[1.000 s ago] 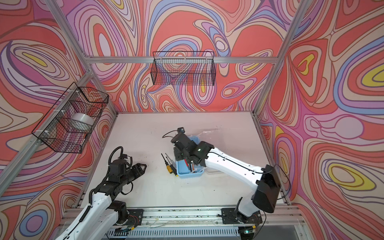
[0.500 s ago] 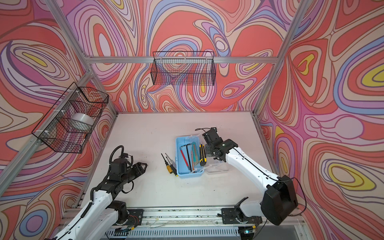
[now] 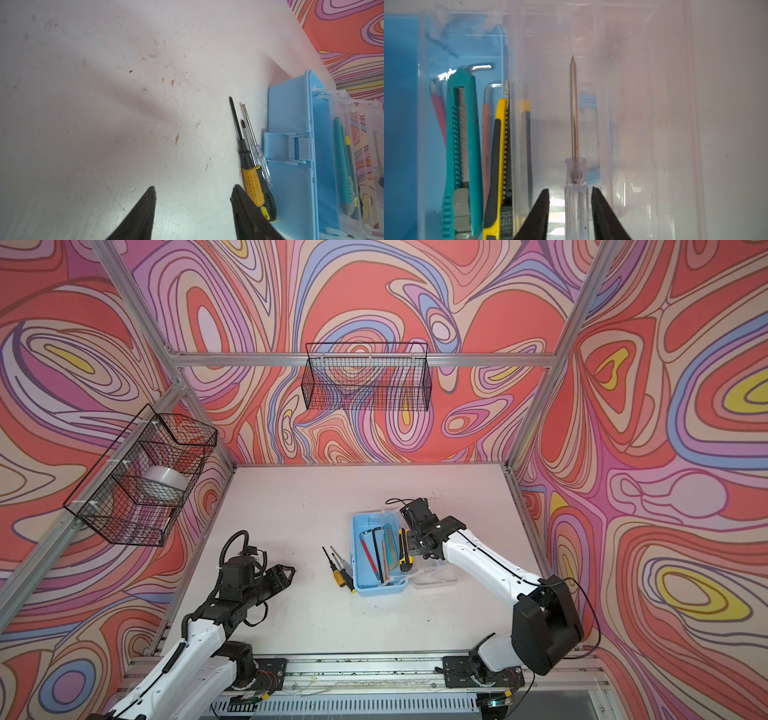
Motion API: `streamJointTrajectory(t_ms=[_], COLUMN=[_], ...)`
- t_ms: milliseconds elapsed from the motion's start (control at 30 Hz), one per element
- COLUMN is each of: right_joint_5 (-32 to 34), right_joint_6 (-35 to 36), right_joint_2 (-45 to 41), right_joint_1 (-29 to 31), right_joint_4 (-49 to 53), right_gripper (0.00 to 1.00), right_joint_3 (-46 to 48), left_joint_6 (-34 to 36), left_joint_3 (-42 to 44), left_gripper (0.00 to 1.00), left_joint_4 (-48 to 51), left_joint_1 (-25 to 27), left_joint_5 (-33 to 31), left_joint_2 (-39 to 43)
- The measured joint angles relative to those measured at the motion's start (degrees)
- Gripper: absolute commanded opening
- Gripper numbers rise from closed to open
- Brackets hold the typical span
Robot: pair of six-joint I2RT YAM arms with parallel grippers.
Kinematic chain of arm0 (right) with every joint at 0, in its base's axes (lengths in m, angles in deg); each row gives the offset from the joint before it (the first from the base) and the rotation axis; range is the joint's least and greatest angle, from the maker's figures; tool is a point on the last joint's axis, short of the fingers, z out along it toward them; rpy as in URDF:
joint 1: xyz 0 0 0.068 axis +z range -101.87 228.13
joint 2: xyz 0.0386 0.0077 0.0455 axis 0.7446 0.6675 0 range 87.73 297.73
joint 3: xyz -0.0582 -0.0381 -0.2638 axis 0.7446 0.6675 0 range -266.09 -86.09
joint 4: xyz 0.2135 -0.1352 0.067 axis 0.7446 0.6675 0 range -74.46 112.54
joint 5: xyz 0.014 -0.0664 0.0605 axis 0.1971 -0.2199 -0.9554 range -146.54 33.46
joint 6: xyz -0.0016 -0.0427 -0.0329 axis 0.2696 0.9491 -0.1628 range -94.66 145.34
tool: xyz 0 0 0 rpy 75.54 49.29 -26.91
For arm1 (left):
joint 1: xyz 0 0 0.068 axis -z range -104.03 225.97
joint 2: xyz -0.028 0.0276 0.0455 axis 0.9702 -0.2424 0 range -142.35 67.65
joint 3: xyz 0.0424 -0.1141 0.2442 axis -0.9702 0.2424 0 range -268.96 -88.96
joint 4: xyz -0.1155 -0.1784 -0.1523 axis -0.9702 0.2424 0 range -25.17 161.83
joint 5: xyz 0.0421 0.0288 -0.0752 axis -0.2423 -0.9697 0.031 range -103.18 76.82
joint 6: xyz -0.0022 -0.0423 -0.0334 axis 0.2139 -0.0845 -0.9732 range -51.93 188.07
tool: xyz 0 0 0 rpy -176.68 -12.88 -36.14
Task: Pack the tool kit
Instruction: 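Lift the clear-handled screwdriver and carry it over the blue box, then lower the clear-handled screwdriver into the box and open the right gripper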
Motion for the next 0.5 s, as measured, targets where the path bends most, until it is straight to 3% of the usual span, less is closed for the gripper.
streamJointTrajectory(t_ms=[167, 333, 500], right_joint_5=[0.09, 1.53, -0.22], right_joint_6=[-0.04, -0.02, -0.02], right_joint_2=[-1.77, -0.48, 9.6], right_joint_1=[1.46, 11.17, 20.61], right_joint_4=[1.86, 0.87, -2.86], right_gripper=[0.39, 0.33, 0.32], right_joint_3=[-6.27, -15.23, -22.1], left_joint_6=[0.42, 0.61, 0.55], left_joint_3=[-0.02, -0.31, -0.37], left_gripper=[0.59, 0.59, 0.59], left_joint_4=[-1.09, -3.13, -4.0], left_joint_1=[0.2, 3.39, 4.48], left_joint_5=[2.69, 5.11, 5.35], left_joint_2=[-0.68, -0.48, 0.37])
